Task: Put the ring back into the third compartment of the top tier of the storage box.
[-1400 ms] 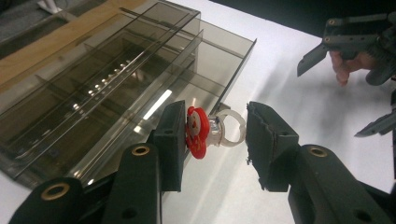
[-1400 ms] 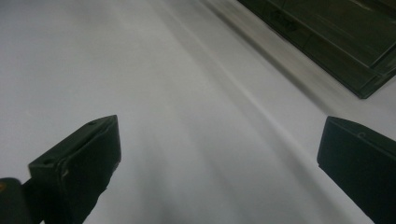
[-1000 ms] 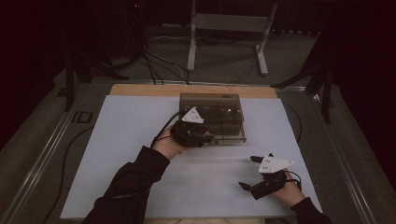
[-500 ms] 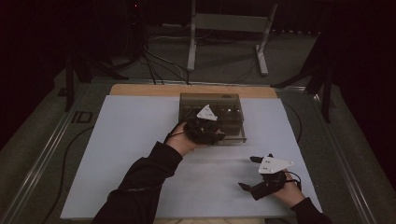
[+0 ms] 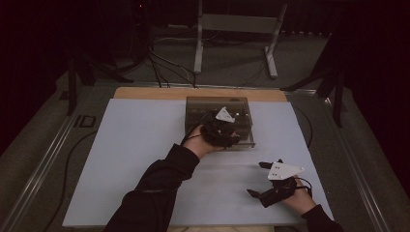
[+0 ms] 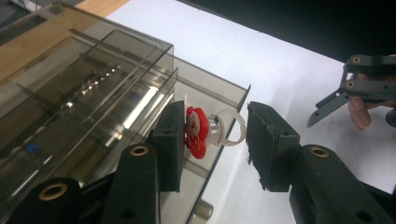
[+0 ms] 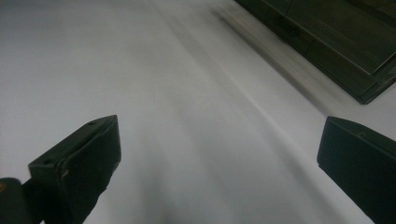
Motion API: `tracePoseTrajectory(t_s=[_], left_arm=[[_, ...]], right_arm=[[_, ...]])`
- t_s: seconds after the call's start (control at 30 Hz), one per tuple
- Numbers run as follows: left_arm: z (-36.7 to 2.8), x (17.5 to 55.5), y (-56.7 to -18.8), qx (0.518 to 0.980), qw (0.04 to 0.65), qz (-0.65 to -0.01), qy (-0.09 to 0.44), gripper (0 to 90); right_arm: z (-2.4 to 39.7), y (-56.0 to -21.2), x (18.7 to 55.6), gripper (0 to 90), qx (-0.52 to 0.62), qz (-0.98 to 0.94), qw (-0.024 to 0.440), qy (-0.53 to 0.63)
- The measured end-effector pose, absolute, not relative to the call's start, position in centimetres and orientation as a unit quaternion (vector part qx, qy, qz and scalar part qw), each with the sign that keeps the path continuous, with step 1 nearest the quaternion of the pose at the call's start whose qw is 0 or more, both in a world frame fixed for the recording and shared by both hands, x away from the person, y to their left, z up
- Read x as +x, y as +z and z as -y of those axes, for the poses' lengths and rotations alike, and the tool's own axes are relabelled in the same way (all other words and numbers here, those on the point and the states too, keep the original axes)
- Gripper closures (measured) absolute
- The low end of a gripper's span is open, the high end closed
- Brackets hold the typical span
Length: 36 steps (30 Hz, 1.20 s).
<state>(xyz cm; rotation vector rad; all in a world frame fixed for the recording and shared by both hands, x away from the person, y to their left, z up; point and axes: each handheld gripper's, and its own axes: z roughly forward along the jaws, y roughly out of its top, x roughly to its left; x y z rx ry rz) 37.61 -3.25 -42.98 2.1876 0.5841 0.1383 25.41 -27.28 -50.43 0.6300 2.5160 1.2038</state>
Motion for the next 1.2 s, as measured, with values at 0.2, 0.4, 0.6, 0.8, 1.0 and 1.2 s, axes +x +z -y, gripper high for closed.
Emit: tracePoseTrajectory(t_s=[0.2, 0.4, 0.6, 0.8, 1.0, 1.2], left_arm=[[4.2, 38.1, -43.2, 0.874, 0.42, -0.236, 0.061, 57.9], [5.0, 38.6, -43.3, 0.873, 0.423, -0.235, 0.067, 57.3], [5.6, 38.7, -43.2, 0.87, 0.425, -0.239, 0.081, 49.4], [5.4, 38.4, -42.7, 0.865, 0.423, -0.256, 0.087, 32.1], [4.7, 37.7, -41.8, 0.862, 0.429, -0.253, 0.09, 14.3], [4.0, 36.8, -41.2, 0.861, 0.434, -0.248, 0.094, 2.0]], right_arm=[[27.3, -50.4, 25.4, 0.0, 0.217, -0.871, 0.141, 0.418], [27.3, -50.4, 25.4, 0.0, 0.216, -0.871, 0.14, 0.419], [27.3, -50.3, 25.4, 0.0, 0.216, -0.871, 0.14, 0.419], [27.3, -50.4, 25.4, 0.0, 0.215, -0.871, 0.14, 0.419], [27.3, -50.3, 25.3, 0.0, 0.216, -0.871, 0.14, 0.418], [27.2, -50.4, 25.3, 0.0, 0.215, -0.872, 0.14, 0.417]])
